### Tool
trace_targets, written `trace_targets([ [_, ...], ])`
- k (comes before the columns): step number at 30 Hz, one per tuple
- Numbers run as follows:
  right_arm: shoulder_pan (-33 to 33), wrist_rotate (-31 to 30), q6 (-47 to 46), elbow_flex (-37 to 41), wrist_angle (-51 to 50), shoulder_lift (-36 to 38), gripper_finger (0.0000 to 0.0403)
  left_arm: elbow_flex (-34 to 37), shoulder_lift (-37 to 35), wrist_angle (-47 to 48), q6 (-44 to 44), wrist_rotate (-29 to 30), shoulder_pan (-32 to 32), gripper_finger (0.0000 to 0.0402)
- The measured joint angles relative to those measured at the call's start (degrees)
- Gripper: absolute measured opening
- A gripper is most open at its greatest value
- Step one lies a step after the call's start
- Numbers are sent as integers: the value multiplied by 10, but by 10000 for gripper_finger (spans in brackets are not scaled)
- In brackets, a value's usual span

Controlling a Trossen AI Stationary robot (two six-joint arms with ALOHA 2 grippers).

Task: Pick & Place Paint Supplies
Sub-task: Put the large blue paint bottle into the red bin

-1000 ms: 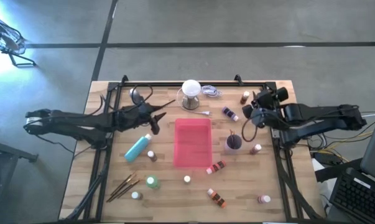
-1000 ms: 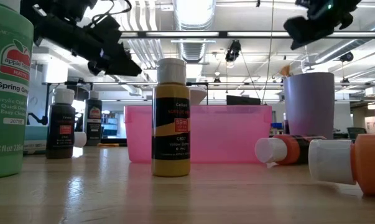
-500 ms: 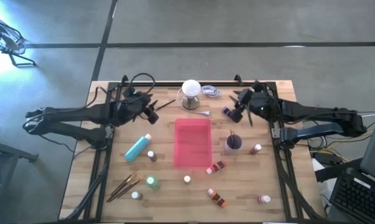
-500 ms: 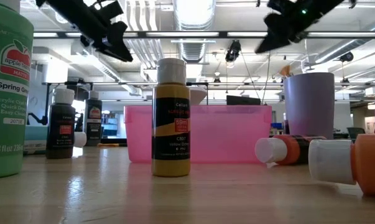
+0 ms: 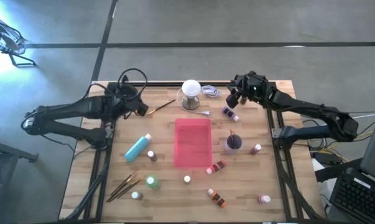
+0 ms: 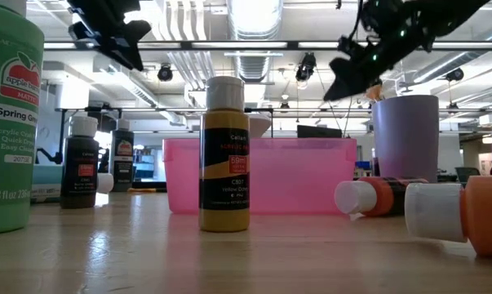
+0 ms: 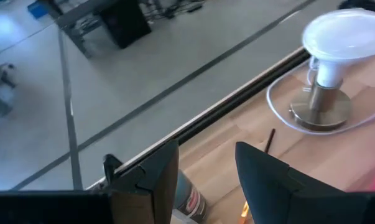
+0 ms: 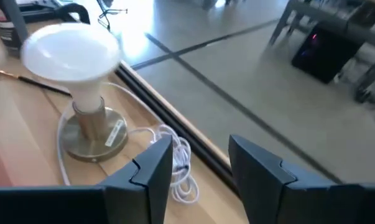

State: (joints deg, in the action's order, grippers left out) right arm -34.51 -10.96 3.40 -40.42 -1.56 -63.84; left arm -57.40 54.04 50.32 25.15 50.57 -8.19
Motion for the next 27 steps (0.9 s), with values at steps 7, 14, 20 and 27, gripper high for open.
trace_targets([
  [7,-72,100,0,34,96,-28,167,-2,0,4,34,5,-18,165],
  [14,-91,98,-7,31,107,-15,178,-2,1,32,80,-8,-122,165],
  [20,-91,95,16,32,115,-15,185,11,2,41,58,-72,-208,165],
  [27,-91,95,23,24,116,-15,170,41,-1,-20,-74,-103,-211,165],
])
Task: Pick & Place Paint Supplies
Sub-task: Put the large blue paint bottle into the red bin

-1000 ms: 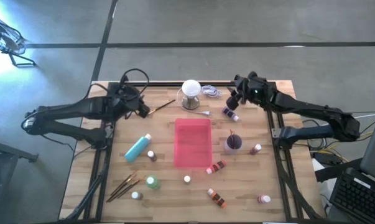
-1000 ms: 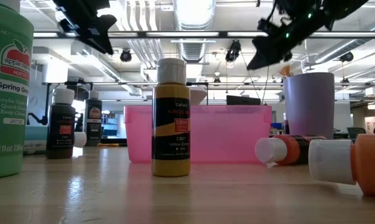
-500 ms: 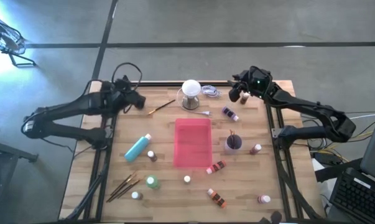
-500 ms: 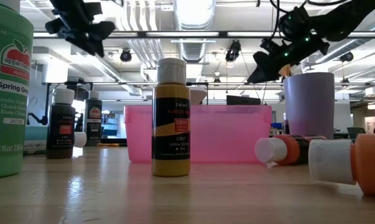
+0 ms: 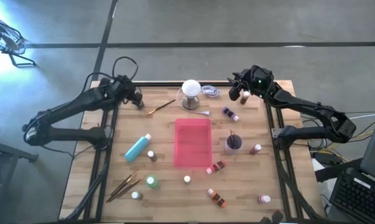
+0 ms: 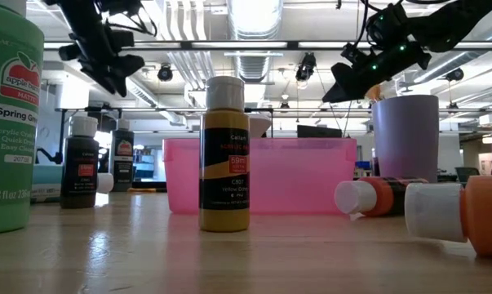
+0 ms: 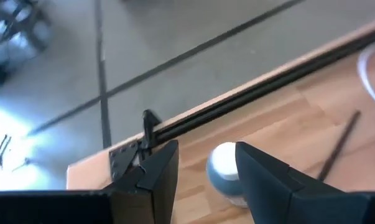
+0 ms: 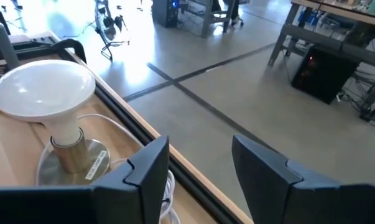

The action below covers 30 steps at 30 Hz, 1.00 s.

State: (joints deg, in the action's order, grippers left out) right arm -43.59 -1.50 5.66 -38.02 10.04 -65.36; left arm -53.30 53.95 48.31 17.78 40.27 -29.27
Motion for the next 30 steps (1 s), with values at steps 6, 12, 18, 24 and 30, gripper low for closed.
trace_targets([
  [6,0,-1,6,0,2,0,151,2,-2,-33,-135,-168,-17,165],
  [12,0,-1,5,0,7,0,132,-5,-2,-29,-197,-222,-63,165],
  [18,0,-1,6,2,9,0,118,-4,-1,-23,-210,-255,-146,165],
  [24,0,-1,5,2,9,0,108,-3,10,-23,-144,-291,-184,165],
  [30,0,-1,5,3,10,0,101,-3,23,-14,-68,-318,-184,165],
])
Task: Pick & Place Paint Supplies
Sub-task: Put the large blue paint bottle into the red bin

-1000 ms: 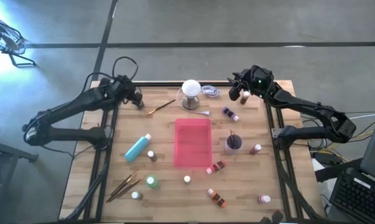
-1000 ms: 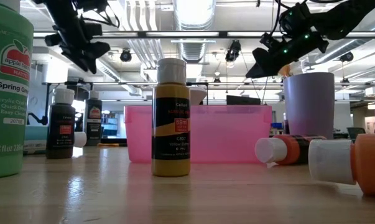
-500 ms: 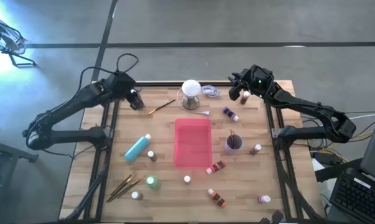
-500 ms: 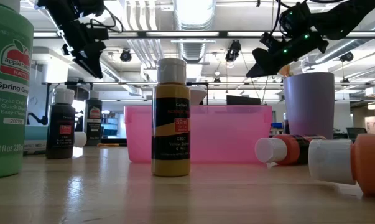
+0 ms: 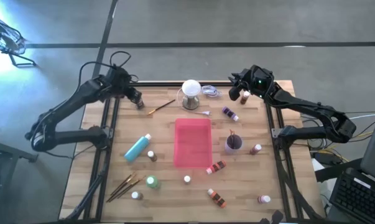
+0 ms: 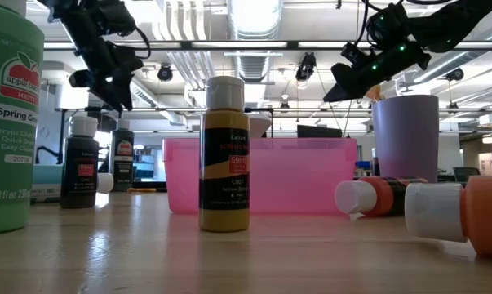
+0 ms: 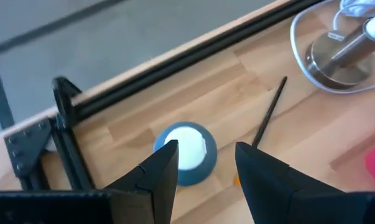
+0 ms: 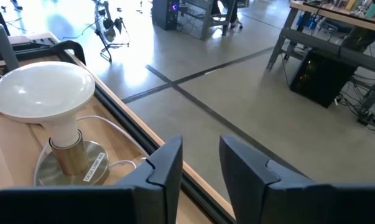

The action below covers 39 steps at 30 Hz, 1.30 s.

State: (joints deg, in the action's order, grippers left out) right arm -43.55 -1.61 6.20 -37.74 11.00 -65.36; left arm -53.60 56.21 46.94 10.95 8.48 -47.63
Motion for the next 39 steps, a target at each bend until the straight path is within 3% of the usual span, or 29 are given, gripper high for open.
trace_targets([
  [8,0,0,0,0,0,0,90,0,31,27,53,66,0,165],
  [15,0,0,0,0,0,0,88,1,55,21,56,66,1,165],
  [39,0,0,0,0,0,0,163,1,71,-5,8,54,1,165],
])
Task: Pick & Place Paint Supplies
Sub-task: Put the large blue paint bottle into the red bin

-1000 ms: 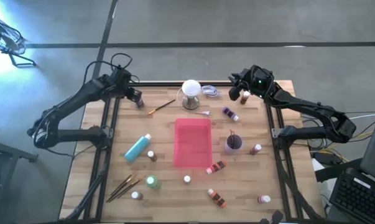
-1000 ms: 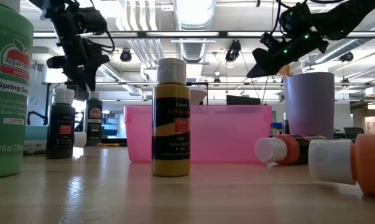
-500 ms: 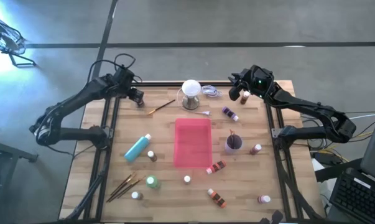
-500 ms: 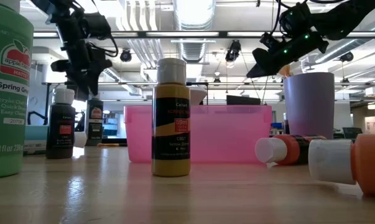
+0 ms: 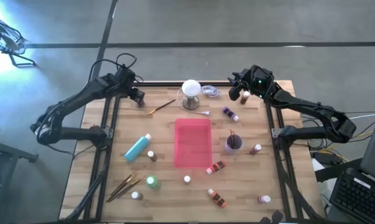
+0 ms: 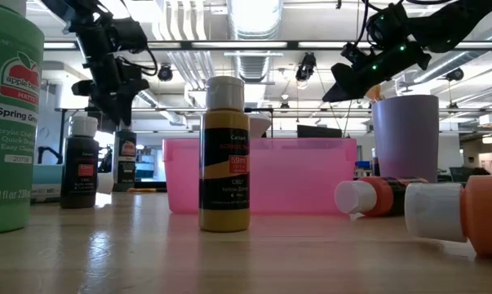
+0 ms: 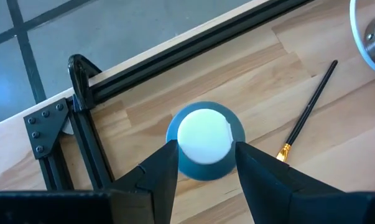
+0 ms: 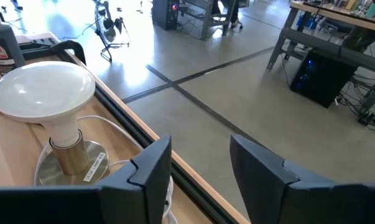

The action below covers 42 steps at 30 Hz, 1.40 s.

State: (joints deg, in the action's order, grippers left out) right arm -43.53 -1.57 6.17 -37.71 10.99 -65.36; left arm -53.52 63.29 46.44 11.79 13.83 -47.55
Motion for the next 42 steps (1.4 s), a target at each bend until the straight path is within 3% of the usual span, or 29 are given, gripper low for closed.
trace_targets([
  [15,0,0,0,0,0,0,180,0,11,-19,-34,-8,0,165],
  [35,0,0,4,3,0,0,113,0,10,-19,-25,-6,0,166],
  [42,0,0,5,3,0,0,94,0,10,-17,4,-7,0,217],
])
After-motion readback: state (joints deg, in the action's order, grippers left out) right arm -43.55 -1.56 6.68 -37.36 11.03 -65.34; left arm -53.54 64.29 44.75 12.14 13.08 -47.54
